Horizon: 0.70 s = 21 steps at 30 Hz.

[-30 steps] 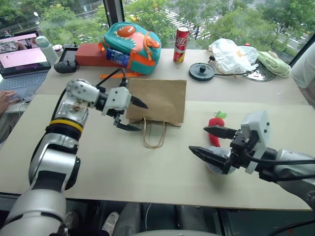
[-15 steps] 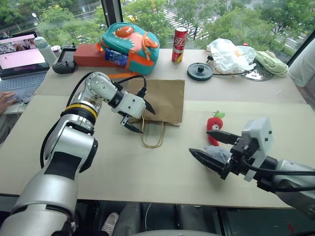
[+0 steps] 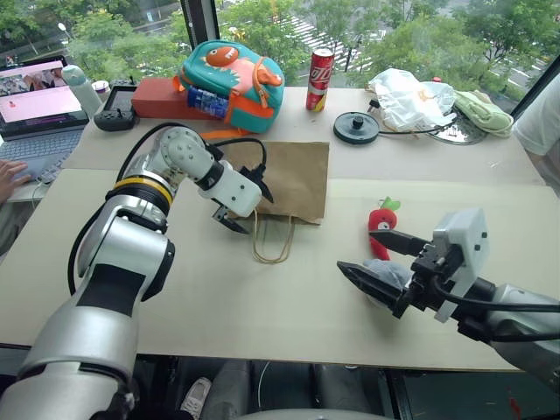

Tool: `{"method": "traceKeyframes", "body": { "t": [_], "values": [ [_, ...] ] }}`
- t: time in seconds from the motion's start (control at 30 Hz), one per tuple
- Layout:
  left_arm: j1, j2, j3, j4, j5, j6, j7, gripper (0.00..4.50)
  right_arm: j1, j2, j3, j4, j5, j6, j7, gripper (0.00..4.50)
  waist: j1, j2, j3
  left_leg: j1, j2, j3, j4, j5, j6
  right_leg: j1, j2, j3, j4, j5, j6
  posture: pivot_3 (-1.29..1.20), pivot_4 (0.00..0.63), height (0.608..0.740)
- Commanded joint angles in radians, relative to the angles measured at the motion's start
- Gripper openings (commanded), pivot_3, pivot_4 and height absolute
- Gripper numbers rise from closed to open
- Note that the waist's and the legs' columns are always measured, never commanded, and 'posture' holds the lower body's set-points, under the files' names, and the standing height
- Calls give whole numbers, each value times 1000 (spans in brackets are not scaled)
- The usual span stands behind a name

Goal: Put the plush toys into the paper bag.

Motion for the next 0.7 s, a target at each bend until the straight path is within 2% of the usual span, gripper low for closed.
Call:
{"method": "traceKeyframes", "body": {
  "t": [0.03, 0.13, 0.23, 0.4, 0.57, 0.7],
  "values": [
    [-2, -7, -4, -5, 39, -50, 79, 4432, 5, -10, -13, -34, 21, -34, -14, 4500, 1, 0, 0, 0, 0, 0, 0, 0, 0, 0, 0, 0, 0, 0, 0, 0, 150, 740],
    [2, -7, -21, -3, 84, -70, 148, 4432, 5, -11, -11, -38, 28, -36, -24, 4500, -1, 0, 0, 0, 0, 0, 0, 0, 0, 0, 0, 0, 0, 0, 0, 0, 150, 740],
    [12, -6, -30, 1, 107, -98, 172, 3687, 3, -8, -9, -40, 32, -39, -35, 4500, -1, 0, 0, 1, 0, 0, 0, 0, 0, 0, 0, 0, 1, 0, 0, 0, 150, 740],
    [12, -7, -9, 9, 79, -94, 123, 1703, 3, -8, -5, -36, 27, -41, -35, 4500, -1, 0, 0, 1, 0, 0, 1, 0, 0, 0, 0, 0, 2, 0, 0, 0, 150, 740],
    [12, -3, 5, 9, 76, -86, 119, 48, -10, -5, 9, -26, 14, -42, -31, 4500, -1, 0, 0, 1, 0, 0, 1, 0, 0, 0, 0, 0, 2, 0, 0, 0, 150, 740],
    [18, 3, 18, 7, 68, -82, 115, 48, -28, -4, 26, -15, 4, -44, -25, 4500, -1, 0, 0, 1, 0, 0, 1, 0, 0, 0, 0, 0, 2, 0, 0, 0, 150, 740]
  ]
}}
